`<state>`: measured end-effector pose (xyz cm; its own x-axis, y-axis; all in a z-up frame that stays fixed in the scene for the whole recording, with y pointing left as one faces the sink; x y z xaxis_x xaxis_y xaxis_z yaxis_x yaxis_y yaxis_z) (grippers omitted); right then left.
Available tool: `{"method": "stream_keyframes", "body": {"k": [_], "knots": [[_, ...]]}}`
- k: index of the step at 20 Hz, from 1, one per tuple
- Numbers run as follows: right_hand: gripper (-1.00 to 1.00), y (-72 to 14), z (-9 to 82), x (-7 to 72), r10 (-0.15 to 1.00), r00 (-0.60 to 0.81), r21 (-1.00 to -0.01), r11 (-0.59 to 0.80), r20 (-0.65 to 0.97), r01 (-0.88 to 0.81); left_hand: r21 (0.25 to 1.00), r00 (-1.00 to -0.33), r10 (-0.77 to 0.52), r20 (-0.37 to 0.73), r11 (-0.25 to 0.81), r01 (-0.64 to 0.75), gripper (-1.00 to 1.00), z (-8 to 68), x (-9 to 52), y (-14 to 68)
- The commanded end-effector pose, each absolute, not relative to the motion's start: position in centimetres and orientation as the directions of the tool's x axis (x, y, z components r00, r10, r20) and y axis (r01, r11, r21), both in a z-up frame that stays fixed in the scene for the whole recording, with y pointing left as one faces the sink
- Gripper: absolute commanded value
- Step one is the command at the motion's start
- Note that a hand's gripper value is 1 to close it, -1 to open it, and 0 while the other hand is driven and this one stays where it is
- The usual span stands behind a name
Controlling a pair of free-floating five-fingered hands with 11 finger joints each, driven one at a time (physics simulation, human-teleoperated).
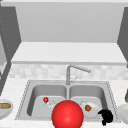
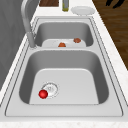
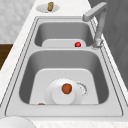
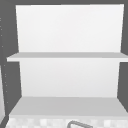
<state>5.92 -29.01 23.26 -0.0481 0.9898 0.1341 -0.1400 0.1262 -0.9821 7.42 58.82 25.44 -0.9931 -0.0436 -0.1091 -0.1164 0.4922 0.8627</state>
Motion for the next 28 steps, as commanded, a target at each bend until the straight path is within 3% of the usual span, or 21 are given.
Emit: {"method": "stream_keyframes", "body": {"k": [1,28], "knots": [[0.00,-29.0,23.3,5.9,0.990,-0.048,-0.982,0.126,0.134,-0.140,0.923,-0.998,-0.034,-0.048,0.381,-0.057,-1.00,25.4,7.4,58.7],[0.00,-29.0,23.3,5.9,0.990,-0.048,-0.982,0.126,0.134,-0.140,0.971,-1.000,-0.025,-0.010,0.240,-0.015,-1.00,27.1,7.3,56.1]]}}
